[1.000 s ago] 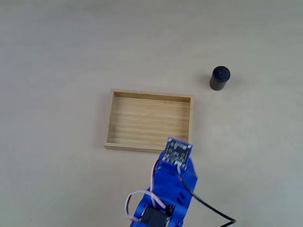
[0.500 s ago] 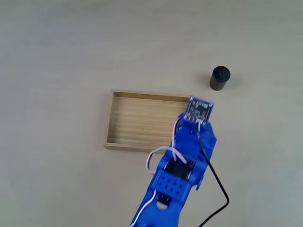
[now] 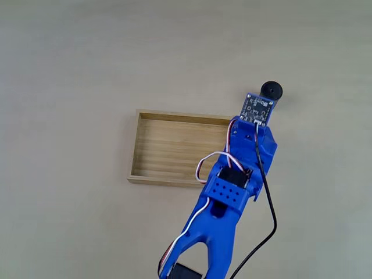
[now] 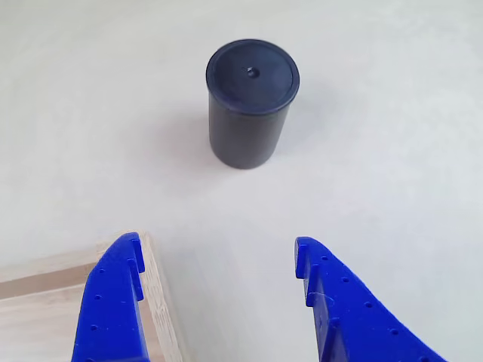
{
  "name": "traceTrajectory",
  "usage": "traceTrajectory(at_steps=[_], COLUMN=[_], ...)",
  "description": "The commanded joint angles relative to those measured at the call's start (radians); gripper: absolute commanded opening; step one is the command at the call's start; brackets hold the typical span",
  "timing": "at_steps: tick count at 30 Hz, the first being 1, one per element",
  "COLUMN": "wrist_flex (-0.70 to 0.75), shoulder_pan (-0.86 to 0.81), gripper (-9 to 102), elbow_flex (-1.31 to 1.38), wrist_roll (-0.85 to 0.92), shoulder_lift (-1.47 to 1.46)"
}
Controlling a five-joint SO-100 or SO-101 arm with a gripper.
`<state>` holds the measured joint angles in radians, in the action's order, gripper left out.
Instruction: Place the black cylinder in the wooden box then return to rest.
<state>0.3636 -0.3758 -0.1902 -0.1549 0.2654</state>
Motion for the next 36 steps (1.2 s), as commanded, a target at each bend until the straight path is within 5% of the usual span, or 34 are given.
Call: traceTrajectory(at_steps=[1, 36], wrist_flex=[-0.044, -0.061], shoulder_pan=[-0.015, -0.006], gripper=[30, 32], elbow_flex=[0.207, 0.588], wrist_roll=[0.032, 0.032], shoulder_lift=[0.018, 0.357])
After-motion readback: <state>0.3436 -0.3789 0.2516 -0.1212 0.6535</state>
